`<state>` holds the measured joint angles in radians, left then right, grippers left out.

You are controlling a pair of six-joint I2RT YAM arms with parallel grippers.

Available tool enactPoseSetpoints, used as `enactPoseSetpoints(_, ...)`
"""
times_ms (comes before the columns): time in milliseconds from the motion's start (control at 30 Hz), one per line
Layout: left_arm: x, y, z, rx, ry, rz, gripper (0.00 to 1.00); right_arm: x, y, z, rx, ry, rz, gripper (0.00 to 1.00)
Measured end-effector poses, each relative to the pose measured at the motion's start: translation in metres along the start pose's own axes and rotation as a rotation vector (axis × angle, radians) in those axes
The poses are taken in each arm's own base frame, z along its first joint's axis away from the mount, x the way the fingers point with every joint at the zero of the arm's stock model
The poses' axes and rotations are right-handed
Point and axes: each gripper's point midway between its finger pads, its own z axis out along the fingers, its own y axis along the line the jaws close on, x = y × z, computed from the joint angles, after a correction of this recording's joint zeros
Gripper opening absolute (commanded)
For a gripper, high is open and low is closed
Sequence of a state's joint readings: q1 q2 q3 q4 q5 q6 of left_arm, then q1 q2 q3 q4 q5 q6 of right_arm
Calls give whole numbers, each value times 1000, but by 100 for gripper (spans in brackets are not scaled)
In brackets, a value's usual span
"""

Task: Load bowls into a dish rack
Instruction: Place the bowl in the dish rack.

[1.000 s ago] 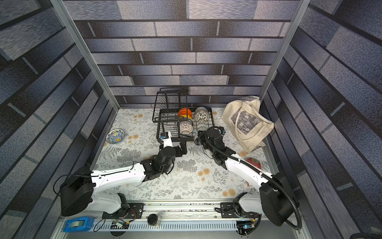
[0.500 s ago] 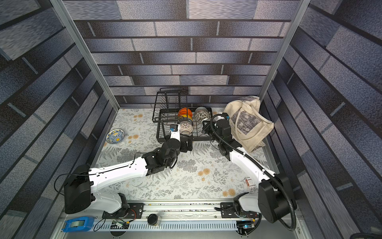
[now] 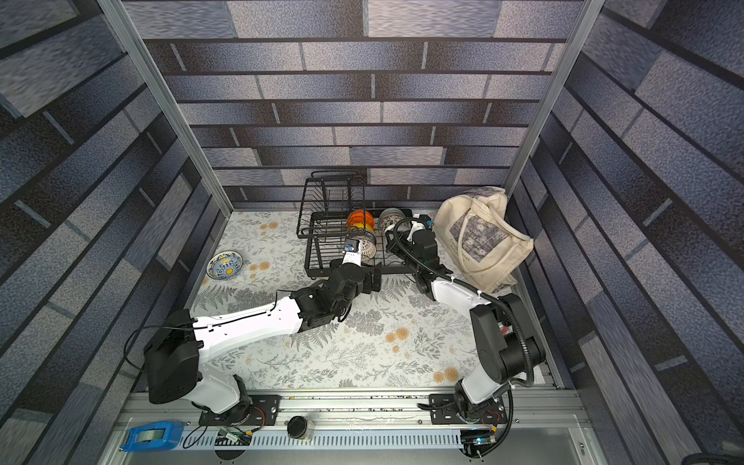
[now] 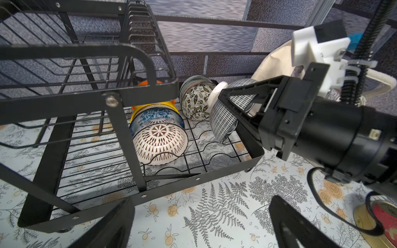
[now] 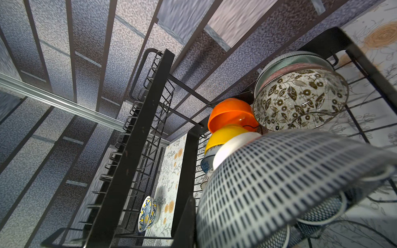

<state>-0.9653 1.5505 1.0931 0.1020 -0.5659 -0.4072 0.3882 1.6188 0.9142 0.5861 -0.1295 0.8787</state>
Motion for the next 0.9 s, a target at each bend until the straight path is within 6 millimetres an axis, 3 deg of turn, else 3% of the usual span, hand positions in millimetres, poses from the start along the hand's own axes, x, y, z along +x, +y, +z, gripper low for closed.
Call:
enactPoseSetpoints(167,4,17,12,-22,29,-35,100,-11,-6,18,-36,-29,15,0)
enactPoseSetpoints(333,10,23,21,-25,52,-54,100,-20,-25,42,-69,-40,66,0)
enactPoseSetpoints(533,16,32,30,-30,78,-75,100,-18,-39,70,-121,-21,138,0)
enactPoseSetpoints(900,20,48,42,-43,105,-104,100,-8,-57,94,-149,-4,241,0)
